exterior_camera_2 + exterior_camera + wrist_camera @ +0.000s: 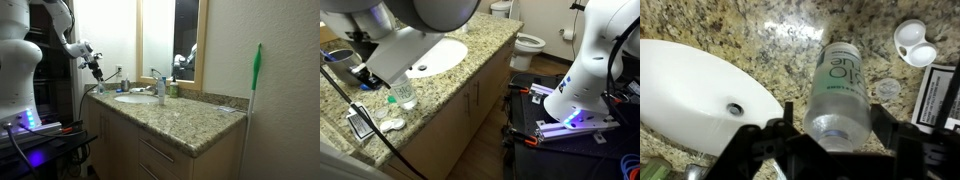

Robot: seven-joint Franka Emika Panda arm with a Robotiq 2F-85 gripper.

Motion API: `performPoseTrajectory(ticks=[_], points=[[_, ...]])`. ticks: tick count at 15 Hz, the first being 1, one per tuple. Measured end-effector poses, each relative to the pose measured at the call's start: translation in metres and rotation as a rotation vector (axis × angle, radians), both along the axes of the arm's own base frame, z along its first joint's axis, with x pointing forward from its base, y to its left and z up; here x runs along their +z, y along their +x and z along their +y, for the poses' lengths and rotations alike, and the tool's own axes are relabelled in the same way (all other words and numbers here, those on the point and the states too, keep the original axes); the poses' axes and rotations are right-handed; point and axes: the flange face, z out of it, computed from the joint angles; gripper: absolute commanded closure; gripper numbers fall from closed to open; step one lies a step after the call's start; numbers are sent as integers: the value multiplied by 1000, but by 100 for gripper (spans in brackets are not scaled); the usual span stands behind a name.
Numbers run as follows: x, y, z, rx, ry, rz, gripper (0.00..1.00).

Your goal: Move the clear bottle to the right of the sink

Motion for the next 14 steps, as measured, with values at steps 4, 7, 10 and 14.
performPoseTrajectory(ticks=[4, 7, 10, 14], points=[[0, 1, -2, -1, 6, -6, 63], [1, 1, -4, -11, 14, -5, 63], [9, 5, -15, -88, 94, 35, 63], [67, 13, -75, -300, 158, 112, 63]])
